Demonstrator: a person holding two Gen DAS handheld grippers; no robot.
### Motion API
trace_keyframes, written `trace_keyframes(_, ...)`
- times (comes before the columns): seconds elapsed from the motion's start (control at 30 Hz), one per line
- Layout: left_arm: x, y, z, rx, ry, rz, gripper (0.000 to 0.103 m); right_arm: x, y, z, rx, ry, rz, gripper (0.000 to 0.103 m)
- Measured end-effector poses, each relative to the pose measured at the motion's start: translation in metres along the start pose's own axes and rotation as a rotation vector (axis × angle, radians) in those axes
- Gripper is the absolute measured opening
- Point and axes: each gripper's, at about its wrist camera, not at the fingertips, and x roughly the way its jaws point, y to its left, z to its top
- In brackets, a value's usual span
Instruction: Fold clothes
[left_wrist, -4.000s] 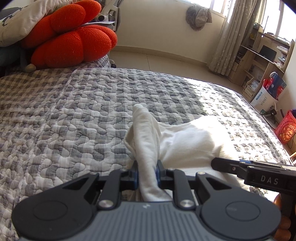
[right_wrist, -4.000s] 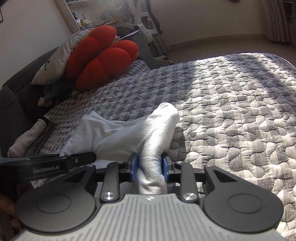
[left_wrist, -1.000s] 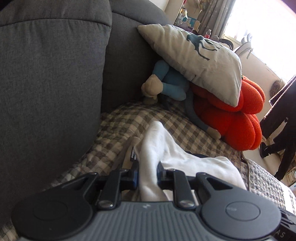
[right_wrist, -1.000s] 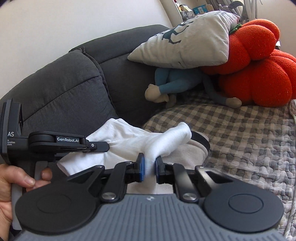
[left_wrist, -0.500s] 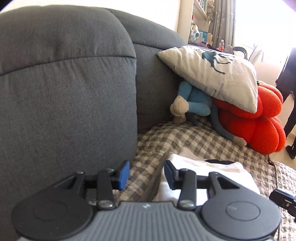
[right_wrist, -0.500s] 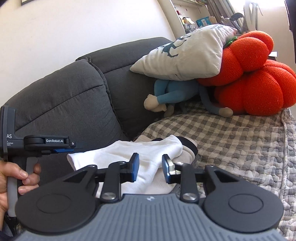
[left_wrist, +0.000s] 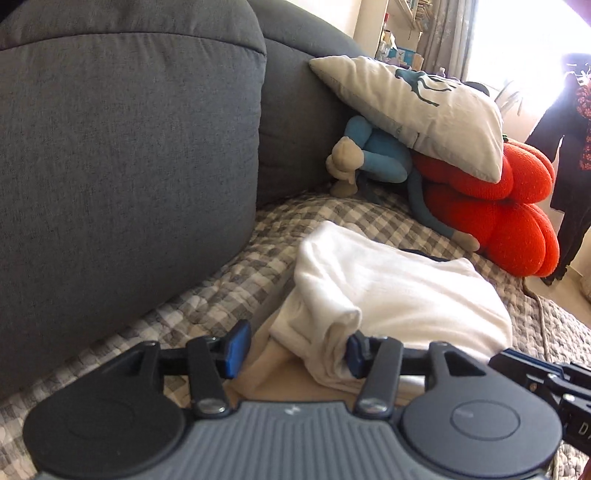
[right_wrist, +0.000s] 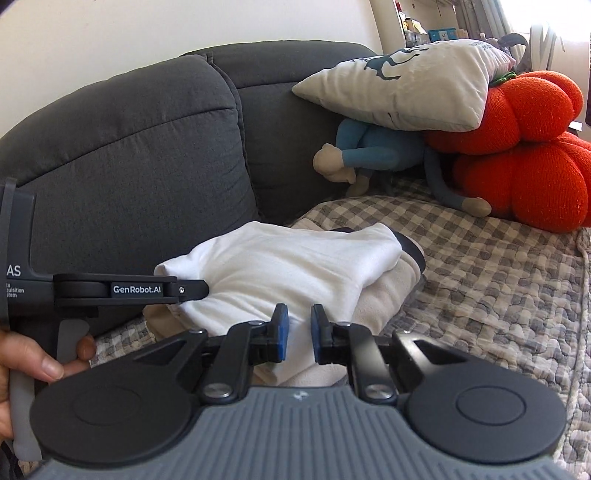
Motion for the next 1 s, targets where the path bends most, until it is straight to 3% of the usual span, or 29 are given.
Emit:
trace_keyframes(0.1,-0.019,0.0,0.003,-0.015,-0.027,0.037,0.054,-0.007,0.001,0.005,0.007,-0.006,0.002,0.024)
trace_keyframes(0.17,-0.032,0.002,0.002,-0.028,-0.053,0.092,0.056,-0.019,-0.001,0.006,0.034,-0.023,0.016,0.044)
trace_keyframes(0.3,-0.057,-0.002,-0.01,-0.035,-0.089,0.193,0.056,-0.04,0.0,0.001,0.064,-0.047,-0.012,0.052)
trace_keyframes(0.33,-0.066,-0.008,-0.017,-0.025,-0.095,0.197,0.059,-0.043,0.001,-0.001,0.071,-0.043,-0.043,0.063)
trace_keyframes(0.37,-0.076,-0.017,-0.027,0.007,-0.109,0.174,0.063,-0.046,0.004,-0.003,0.077,-0.046,-0.074,0.079)
trace_keyframes(0.43,-0.093,-0.034,-0.046,0.075,-0.136,0.132,0.088,-0.052,0.009,-0.007,0.09,-0.054,-0.136,0.097)
trace_keyframes(0.47,-0.098,-0.039,-0.052,0.092,-0.148,0.144,0.091,-0.055,0.011,-0.009,0.096,-0.058,-0.168,0.103)
trace_keyframes(0.57,-0.11,-0.043,-0.064,0.115,-0.181,0.19,0.095,-0.067,0.017,-0.014,0.099,-0.07,-0.158,0.103)
trace_keyframes(0.7,-0.119,-0.032,-0.063,0.105,-0.207,0.17,0.102,-0.073,0.026,-0.019,0.101,-0.082,-0.197,0.103)
trace_keyframes(0.87,-0.112,-0.033,-0.068,0.195,-0.203,0.228,0.102,-0.073,0.034,-0.027,0.178,-0.125,-0.23,0.103)
trace_keyframes(1.0,-0.108,-0.03,-0.073,0.191,-0.197,0.246,0.102,-0.071,0.037,-0.031,0.192,-0.114,-0.232,0.103)
